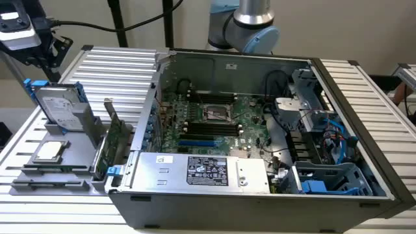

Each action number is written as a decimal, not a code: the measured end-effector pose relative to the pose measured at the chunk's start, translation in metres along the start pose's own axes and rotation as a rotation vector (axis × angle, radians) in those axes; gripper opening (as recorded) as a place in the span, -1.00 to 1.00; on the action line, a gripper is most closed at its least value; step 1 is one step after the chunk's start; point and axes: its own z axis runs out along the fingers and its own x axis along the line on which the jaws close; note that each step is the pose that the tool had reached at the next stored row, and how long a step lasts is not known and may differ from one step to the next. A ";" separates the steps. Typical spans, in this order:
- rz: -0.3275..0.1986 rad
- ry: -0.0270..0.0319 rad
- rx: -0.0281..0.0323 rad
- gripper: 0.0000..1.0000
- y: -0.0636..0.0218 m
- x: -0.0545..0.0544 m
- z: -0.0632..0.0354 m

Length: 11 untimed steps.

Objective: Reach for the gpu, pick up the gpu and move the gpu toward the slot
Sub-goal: 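Reach for the gpu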

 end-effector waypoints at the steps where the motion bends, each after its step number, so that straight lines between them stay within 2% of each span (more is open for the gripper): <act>1: 0.000 0.0000 0.0000 -0.79 0.0000 0.000 0.0000; 11: 0.000 0.0000 0.0000 -0.79 0.0000 0.000 0.0000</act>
